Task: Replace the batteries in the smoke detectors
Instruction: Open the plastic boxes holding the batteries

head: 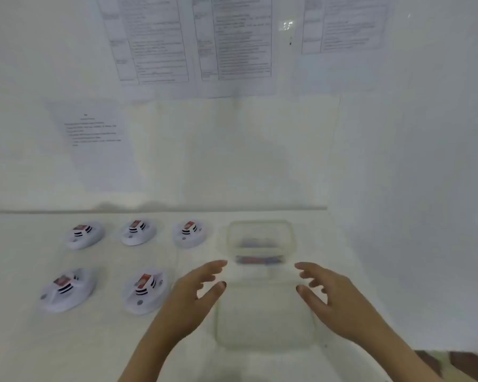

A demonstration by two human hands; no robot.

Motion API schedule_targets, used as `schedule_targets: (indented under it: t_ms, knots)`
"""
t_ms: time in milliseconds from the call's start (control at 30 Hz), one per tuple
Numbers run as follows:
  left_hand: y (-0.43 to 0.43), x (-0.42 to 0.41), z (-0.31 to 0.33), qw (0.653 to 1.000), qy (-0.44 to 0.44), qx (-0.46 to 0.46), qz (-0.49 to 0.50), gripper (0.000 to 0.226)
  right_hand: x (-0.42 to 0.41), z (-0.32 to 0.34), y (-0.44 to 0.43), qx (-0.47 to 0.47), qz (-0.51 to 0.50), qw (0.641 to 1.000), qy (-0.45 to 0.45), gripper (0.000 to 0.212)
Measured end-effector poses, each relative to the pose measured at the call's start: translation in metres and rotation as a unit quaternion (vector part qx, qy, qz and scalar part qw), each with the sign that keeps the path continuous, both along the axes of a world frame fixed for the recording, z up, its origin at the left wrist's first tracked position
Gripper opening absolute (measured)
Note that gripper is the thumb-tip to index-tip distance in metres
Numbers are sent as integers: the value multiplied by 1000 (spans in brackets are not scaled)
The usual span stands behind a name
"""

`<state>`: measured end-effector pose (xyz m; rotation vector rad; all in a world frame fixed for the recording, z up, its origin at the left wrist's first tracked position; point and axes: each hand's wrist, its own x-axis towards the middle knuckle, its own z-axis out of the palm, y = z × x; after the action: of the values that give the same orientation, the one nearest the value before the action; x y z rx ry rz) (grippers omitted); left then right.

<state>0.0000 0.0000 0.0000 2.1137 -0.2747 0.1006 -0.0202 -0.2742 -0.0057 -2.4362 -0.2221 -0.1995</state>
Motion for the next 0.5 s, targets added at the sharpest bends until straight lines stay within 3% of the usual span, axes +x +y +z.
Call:
schedule_targets:
  t_ms: [167, 333, 500]
  knots:
    - [5, -18, -21, 988, 151, -37, -15, 31, -20, -20, 5, 127, -37, 985, 108, 37]
    - [8, -25, -22, 975, 190, -114, -35, 49, -31, -24, 9, 203, -62, 971, 112, 31]
    - [7, -23, -24, 971, 188, -144, -25, 39, -31, -20, 8, 312, -71, 937, 137, 36]
